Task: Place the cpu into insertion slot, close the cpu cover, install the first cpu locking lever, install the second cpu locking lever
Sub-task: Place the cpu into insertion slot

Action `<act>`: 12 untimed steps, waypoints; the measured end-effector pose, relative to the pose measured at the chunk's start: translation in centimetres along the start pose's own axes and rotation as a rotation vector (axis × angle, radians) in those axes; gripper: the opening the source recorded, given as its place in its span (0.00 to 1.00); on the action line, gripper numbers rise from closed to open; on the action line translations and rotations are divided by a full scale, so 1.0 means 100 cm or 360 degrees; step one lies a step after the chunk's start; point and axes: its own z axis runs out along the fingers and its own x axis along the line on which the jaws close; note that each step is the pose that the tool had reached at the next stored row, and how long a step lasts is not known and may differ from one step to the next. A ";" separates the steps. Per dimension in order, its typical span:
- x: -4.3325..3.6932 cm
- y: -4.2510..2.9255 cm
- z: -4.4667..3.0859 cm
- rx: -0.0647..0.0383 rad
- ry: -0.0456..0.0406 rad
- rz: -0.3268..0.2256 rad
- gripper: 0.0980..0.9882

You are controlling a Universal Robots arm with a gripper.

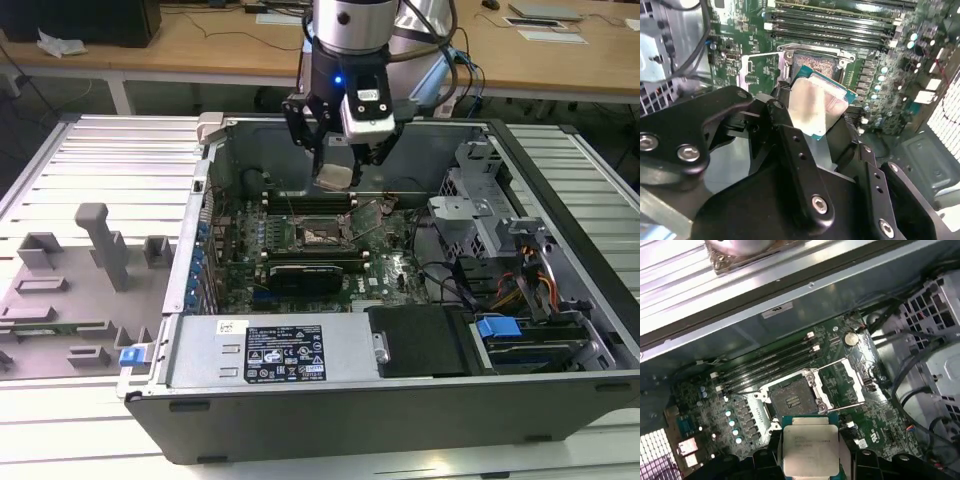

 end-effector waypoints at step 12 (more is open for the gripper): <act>-0.0001 -0.0005 0.0059 -0.0006 -0.0051 0.0573 0.50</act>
